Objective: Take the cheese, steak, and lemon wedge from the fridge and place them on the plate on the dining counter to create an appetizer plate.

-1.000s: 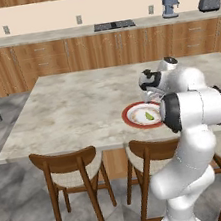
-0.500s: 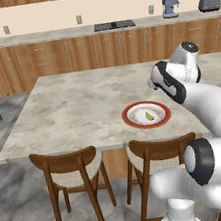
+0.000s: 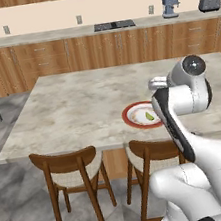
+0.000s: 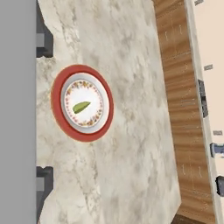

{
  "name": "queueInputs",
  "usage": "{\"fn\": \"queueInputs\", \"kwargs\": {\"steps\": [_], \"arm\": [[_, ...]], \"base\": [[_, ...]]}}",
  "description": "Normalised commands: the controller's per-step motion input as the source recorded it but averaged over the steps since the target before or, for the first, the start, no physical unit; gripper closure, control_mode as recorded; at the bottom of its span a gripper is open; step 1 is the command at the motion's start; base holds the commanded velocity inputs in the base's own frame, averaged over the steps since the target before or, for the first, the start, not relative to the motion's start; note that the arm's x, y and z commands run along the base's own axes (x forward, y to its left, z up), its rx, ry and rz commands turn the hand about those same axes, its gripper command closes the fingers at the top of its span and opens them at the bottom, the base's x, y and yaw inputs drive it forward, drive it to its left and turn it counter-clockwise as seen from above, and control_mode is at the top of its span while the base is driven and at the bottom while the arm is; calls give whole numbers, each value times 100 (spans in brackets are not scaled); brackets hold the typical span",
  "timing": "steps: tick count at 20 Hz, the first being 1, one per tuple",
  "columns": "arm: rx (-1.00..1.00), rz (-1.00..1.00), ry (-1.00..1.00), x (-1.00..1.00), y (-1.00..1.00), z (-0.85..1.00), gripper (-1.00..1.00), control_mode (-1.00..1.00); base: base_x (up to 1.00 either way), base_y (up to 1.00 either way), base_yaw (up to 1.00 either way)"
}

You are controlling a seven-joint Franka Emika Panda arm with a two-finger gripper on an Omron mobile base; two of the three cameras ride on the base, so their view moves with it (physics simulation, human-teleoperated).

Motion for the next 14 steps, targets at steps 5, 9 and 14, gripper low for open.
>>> {"fn": "queueInputs", "kwargs": {"steps": [5, 9, 14], "arm": [[0, 0, 0, -100, 4, 54, -100, -100], [0, 8, 9, -86, 30, 25, -100, -100], [0, 23, 15, -15, 55, 0, -100, -100]], "base": [[0, 0, 0], [0, 0, 0], [0, 0, 0]]}}
